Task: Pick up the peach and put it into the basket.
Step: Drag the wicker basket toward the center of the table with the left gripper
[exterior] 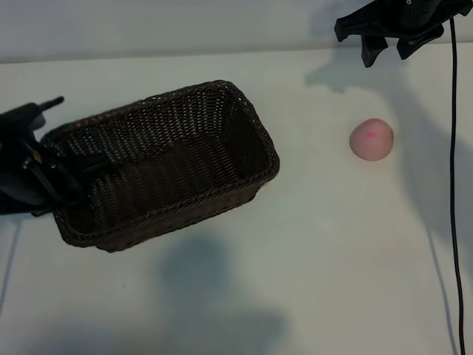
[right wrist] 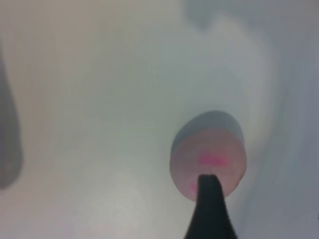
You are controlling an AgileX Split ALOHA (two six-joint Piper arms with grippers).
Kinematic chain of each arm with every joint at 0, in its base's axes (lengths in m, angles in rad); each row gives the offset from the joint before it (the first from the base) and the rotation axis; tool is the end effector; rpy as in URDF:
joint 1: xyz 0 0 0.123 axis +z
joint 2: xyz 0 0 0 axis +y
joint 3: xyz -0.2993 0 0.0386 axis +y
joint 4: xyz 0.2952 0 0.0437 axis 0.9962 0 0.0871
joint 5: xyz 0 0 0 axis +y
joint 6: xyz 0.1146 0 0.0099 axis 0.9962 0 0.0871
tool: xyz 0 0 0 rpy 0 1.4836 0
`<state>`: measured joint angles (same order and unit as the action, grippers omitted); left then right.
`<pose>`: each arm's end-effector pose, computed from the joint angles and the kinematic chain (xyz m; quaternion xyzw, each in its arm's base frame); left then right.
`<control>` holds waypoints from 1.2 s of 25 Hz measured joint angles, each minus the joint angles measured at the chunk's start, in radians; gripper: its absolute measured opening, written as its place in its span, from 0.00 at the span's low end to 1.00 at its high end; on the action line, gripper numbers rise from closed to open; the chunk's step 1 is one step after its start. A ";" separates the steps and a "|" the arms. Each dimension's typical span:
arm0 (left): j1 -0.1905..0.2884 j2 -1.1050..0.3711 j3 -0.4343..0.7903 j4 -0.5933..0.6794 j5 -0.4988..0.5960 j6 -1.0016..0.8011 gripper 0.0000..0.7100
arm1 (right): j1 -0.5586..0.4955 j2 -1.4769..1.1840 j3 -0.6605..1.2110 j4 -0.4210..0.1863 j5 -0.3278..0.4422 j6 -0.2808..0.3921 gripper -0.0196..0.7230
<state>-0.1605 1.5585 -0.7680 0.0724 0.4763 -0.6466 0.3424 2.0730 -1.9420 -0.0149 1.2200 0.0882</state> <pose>0.3140 -0.0470 0.1374 -0.2084 0.9583 -0.0556 0.1875 0.4818 0.1700 0.2619 -0.1267 0.9801 0.0255 0.1509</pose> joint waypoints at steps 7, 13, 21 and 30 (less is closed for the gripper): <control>0.000 -0.101 -0.001 -0.066 0.001 0.103 0.14 | 0.000 0.000 0.000 0.000 0.000 0.000 0.71; 0.000 -0.109 -0.052 -0.241 0.022 0.313 0.14 | 0.000 0.000 0.000 0.000 0.000 0.000 0.71; 0.062 -0.087 -0.171 -0.468 0.070 0.580 0.14 | 0.000 0.000 0.000 0.001 0.000 -0.001 0.71; 0.068 0.141 -0.345 -0.512 0.111 0.669 0.14 | 0.000 0.000 0.000 0.001 0.000 -0.003 0.71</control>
<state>-0.0927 1.6998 -1.1135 -0.4400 0.5868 0.0220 0.3424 2.0730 -1.9420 -0.0140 1.2200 0.0854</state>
